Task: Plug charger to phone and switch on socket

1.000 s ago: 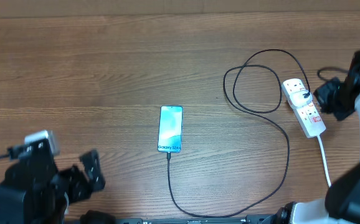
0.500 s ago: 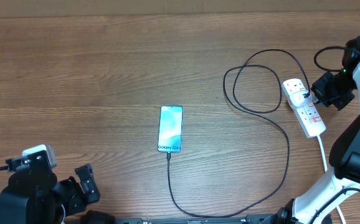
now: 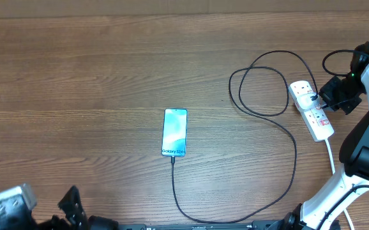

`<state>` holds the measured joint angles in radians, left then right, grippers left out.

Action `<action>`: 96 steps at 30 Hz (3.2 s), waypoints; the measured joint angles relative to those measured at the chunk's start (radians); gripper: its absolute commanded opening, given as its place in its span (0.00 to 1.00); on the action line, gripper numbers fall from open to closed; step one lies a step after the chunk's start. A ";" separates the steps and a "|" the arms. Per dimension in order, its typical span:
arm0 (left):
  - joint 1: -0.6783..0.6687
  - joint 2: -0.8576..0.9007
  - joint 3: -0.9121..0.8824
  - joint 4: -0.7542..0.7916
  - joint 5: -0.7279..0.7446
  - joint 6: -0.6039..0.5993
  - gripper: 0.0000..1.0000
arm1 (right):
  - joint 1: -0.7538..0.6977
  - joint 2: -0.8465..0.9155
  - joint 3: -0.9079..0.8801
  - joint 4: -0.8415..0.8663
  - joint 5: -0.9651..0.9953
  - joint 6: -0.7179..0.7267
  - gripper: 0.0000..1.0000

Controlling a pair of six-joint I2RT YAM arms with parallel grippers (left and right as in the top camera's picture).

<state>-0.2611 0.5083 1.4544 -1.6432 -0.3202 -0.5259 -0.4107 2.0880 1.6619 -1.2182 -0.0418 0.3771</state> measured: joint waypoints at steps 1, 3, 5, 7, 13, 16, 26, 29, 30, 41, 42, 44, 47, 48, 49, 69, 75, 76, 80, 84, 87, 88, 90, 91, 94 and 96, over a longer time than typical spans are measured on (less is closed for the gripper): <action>0.002 -0.024 -0.009 0.005 -0.003 0.000 1.00 | 0.000 0.000 0.000 0.001 -0.005 -0.004 0.04; 0.013 -0.071 -0.027 0.013 -0.008 0.000 1.00 | 0.000 0.000 0.000 0.006 -0.007 -0.008 0.04; 0.031 -0.119 -0.049 0.020 -0.010 0.000 1.00 | 0.000 0.000 0.000 0.008 -0.010 -0.011 0.04; 0.057 -0.170 -0.079 0.035 -0.011 0.000 1.00 | 0.000 0.000 0.000 0.013 -0.011 -0.012 0.04; 0.129 -0.272 -0.128 0.042 -0.013 -0.017 1.00 | 0.000 0.000 0.000 0.014 -0.014 -0.011 0.04; 0.140 -0.293 -0.131 0.043 -0.013 -0.023 1.00 | 0.000 0.000 0.000 0.015 -0.014 -0.011 0.04; 0.140 -0.296 -0.133 0.043 -0.013 -0.024 1.00 | 0.000 0.010 0.001 0.014 -0.032 -0.011 0.04; 0.140 -0.296 -0.133 0.043 -0.013 -0.024 1.00 | 0.000 0.031 0.001 0.015 -0.032 -0.011 0.04; 0.140 -0.296 -0.133 0.043 -0.013 -0.024 1.00 | 0.000 0.039 0.001 0.015 -0.032 -0.011 0.04; 0.140 -0.296 -0.133 0.043 -0.013 -0.026 1.00 | 0.000 0.055 0.001 0.029 -0.032 -0.008 0.04; 0.140 -0.296 -0.133 0.043 -0.013 -0.026 1.00 | 0.000 0.055 0.001 0.029 -0.033 -0.006 0.04; 0.140 -0.296 -0.133 0.043 -0.013 -0.026 1.00 | 0.000 0.055 0.001 0.033 -0.033 -0.002 0.04; 0.140 -0.296 -0.133 0.043 -0.013 -0.026 1.00 | 0.000 0.055 -0.006 0.054 -0.031 0.004 0.04; 0.140 -0.296 -0.133 0.043 -0.013 -0.026 1.00 | 0.000 0.054 -0.014 0.068 -0.031 0.006 0.04; 0.140 -0.296 -0.133 0.043 -0.013 -0.026 0.99 | 0.000 0.051 -0.026 0.082 -0.029 0.008 0.04; 0.140 -0.296 -0.135 0.043 -0.013 -0.026 1.00 | -0.002 0.047 0.167 -0.170 0.135 0.102 0.04; 0.140 -0.296 -0.135 0.042 -0.012 -0.026 1.00 | -0.021 -0.018 0.455 -0.259 0.189 0.115 0.04; 0.140 -0.296 -0.135 0.042 -0.012 -0.026 1.00 | -0.021 -0.044 0.475 -0.262 0.192 0.116 0.04; 0.140 -0.296 -0.135 0.042 -0.012 -0.026 1.00 | -0.021 -0.145 0.504 -0.272 0.196 0.130 0.04; 0.141 -0.303 -0.137 0.045 -0.008 -0.026 1.00 | -0.020 -0.191 0.505 -0.263 0.198 0.142 0.04; 0.158 -0.366 -0.161 0.059 -0.006 -0.026 0.99 | -0.019 -0.233 0.503 -0.206 0.178 0.146 0.04; 0.169 -0.405 -0.171 0.061 -0.005 -0.026 1.00 | -0.019 -0.256 0.502 -0.176 0.161 0.148 0.04; 0.204 -0.469 -0.166 0.029 -0.010 -0.047 1.00 | -0.018 -0.328 0.501 -0.103 0.100 0.160 0.04; 0.222 -0.486 -0.157 0.024 -0.013 -0.054 1.00 | -0.017 -0.371 0.501 -0.060 0.066 0.170 0.04; 0.299 -0.494 -0.149 0.030 -0.013 -0.072 1.00 | -0.014 -0.544 0.503 0.117 -0.080 0.212 0.04; 0.353 -0.494 -0.171 0.029 -0.013 -0.078 1.00 | -0.009 -0.662 0.505 0.273 -0.177 0.234 0.04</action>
<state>0.0917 0.0147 1.2839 -1.6146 -0.3332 -0.6041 -0.4194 1.4261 2.1670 -0.9451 -0.2188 0.6113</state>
